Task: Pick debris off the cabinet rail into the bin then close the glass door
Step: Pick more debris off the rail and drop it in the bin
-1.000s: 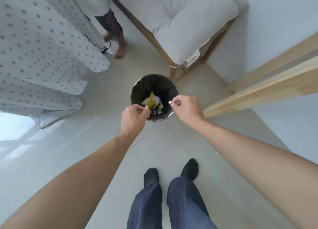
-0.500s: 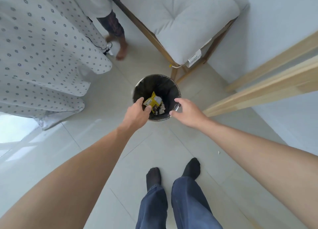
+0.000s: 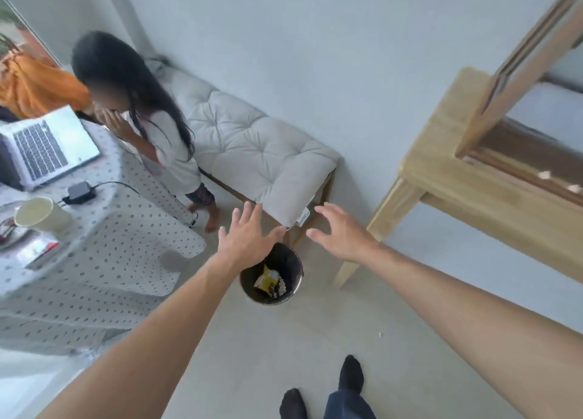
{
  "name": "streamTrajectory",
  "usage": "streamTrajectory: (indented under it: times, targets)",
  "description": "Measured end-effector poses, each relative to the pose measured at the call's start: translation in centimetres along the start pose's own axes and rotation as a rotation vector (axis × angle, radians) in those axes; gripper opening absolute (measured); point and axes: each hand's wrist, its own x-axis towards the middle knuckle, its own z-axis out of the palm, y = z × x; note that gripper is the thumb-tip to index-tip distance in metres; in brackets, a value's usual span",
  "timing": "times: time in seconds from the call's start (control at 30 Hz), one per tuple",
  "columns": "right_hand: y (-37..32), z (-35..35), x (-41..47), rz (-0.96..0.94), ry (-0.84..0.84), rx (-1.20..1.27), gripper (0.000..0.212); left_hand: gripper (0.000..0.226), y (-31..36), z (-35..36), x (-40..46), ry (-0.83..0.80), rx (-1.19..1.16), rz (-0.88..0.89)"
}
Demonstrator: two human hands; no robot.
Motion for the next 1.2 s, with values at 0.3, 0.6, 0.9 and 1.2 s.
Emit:
streamTrajectory:
  times: [0.3,0.6,0.9,1.2]
  targets:
    - [-3.3,-13.4,-7.5,-0.012,0.293,0.035,0.077,0.097,9.1,-13.3,-5.0,0.147,0.093,0.232]
    - [1.0,-21.6,-16.2,0.096,0.463,0.073,0.070,0.099,20.7,-17.1,-6.7,0.159,0.092,0.443]
    - [8.7,-25.3,-20.8,0.225,0.599,0.111,0.060,0.096,31.5,-13.2,-6.8,0.085,0.101,0.622]
    - [15.0,-25.5,-20.1,0.379,0.627,0.161,0.046,0.083,38.6,-7.1,-6.1,-0.014,0.104,0.689]
